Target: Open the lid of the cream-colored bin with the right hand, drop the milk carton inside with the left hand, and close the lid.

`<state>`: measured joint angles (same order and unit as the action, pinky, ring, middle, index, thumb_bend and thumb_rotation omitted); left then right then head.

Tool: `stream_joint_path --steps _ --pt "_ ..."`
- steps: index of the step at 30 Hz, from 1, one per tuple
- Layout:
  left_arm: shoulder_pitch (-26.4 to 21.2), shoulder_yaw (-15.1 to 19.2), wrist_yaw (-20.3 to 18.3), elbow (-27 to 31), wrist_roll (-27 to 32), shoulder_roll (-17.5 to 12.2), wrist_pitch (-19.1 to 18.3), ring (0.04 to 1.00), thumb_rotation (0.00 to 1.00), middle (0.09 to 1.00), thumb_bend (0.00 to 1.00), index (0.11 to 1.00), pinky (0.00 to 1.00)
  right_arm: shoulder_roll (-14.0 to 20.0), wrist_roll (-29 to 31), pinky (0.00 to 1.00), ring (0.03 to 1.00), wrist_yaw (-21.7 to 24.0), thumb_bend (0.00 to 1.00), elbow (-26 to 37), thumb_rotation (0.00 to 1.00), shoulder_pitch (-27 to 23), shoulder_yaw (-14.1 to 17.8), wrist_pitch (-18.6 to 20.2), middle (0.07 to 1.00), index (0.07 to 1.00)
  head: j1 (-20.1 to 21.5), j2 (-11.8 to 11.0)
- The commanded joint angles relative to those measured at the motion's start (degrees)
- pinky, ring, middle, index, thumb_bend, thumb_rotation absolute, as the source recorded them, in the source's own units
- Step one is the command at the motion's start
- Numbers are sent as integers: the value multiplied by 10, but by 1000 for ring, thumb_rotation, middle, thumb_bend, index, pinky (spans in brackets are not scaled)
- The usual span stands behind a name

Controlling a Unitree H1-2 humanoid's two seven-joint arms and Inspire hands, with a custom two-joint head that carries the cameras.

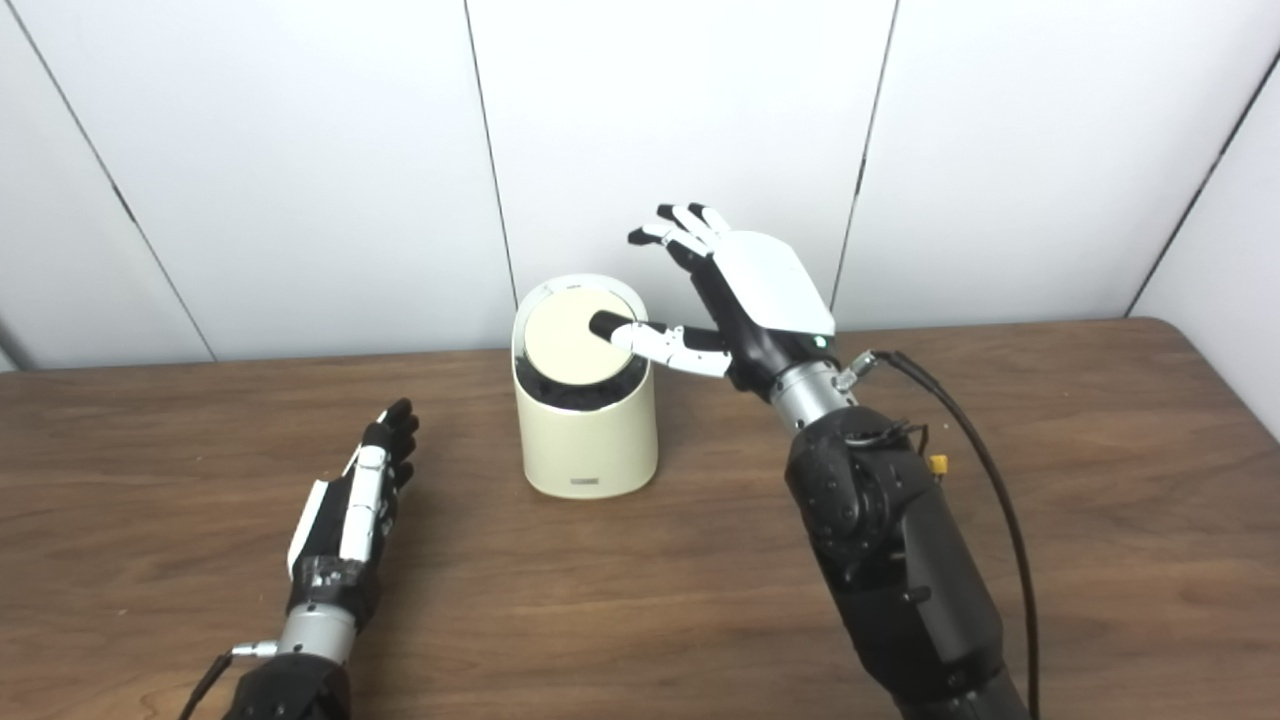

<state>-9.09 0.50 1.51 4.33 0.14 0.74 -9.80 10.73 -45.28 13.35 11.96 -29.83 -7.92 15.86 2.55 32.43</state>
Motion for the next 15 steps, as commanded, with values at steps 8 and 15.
stream_joint_path --steps 8,15 --pt "0 14 -14 51 10 -32 19 977 958 963 565 976 999 2 110 788 875 -17 528 16 867 47 62 22 903 901 4 -2" --pt "41 24 -34 79 22 -59 30 989 987 987 538 995 998 -12 265 849 953 -15 536 26 934 121 114 3 1000 937 3 -3"
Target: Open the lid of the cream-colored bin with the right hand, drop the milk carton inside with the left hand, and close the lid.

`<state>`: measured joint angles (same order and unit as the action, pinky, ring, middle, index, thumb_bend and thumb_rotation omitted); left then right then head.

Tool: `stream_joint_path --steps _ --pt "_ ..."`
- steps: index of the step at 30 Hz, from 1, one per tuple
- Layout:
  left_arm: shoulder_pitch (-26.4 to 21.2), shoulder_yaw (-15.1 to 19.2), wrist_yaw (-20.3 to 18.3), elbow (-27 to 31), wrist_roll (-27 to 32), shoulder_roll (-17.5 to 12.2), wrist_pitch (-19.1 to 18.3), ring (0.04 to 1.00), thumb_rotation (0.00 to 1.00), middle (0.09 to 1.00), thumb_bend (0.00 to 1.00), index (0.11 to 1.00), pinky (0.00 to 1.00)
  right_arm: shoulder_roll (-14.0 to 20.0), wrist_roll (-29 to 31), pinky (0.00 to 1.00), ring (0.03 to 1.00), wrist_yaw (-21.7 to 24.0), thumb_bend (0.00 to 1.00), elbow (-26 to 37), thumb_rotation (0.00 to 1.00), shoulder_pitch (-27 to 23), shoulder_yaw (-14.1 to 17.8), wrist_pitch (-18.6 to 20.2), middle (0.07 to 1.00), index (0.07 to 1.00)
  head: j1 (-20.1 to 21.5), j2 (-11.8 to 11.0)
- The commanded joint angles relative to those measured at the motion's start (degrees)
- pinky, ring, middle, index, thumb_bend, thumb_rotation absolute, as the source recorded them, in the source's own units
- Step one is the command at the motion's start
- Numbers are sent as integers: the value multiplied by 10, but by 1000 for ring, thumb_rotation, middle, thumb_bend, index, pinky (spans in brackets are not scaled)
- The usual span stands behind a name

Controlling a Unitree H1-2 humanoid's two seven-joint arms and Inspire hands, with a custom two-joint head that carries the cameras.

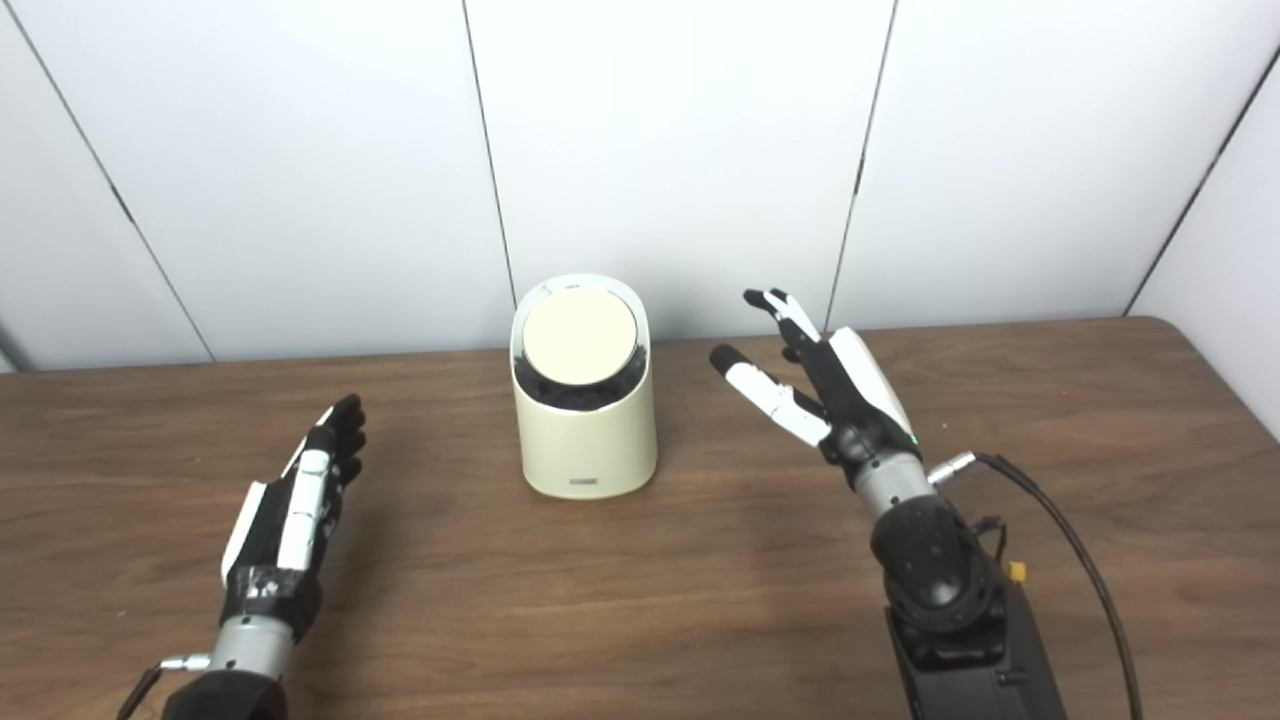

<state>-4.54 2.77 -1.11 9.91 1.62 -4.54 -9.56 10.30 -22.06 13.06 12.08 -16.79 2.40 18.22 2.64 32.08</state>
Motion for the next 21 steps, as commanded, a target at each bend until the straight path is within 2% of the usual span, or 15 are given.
stream_joint_path --steps 1,6,10,12,16,18,21 --pt "2 4 -12 28 12 -9 28 996 985 995 536 998 1000 -14 55 839 932 -15 567 25 931 0 19 -20 976 938 3 0" --pt "37 12 -12 56 18 -11 37 1000 984 1000 524 1000 1000 -36 139 917 982 -20 630 45 937 46 40 -12 987 950 1 2" --pt "74 14 -11 76 16 -6 40 988 974 995 552 992 996 -32 150 930 979 -25 577 73 956 87 31 -16 985 935 0 3" --pt "94 14 -12 88 15 -6 44 992 986 999 547 996 999 -31 156 935 970 -27 594 87 933 113 29 -22 978 932 -1 5" --pt "121 14 -18 92 16 -10 73 993 992 999 506 998 1000 -28 166 929 966 -33 600 96 907 150 27 -43 970 927 0 7" --pt "131 16 -22 87 18 -14 89 994 993 997 485 998 1000 -27 167 926 963 -36 592 102 931 169 24 -49 972 927 0 7" --pt "144 18 -21 84 15 -14 101 983 972 988 482 992 995 -32 183 958 980 -37 592 119 933 192 23 -31 979 933 -3 8"
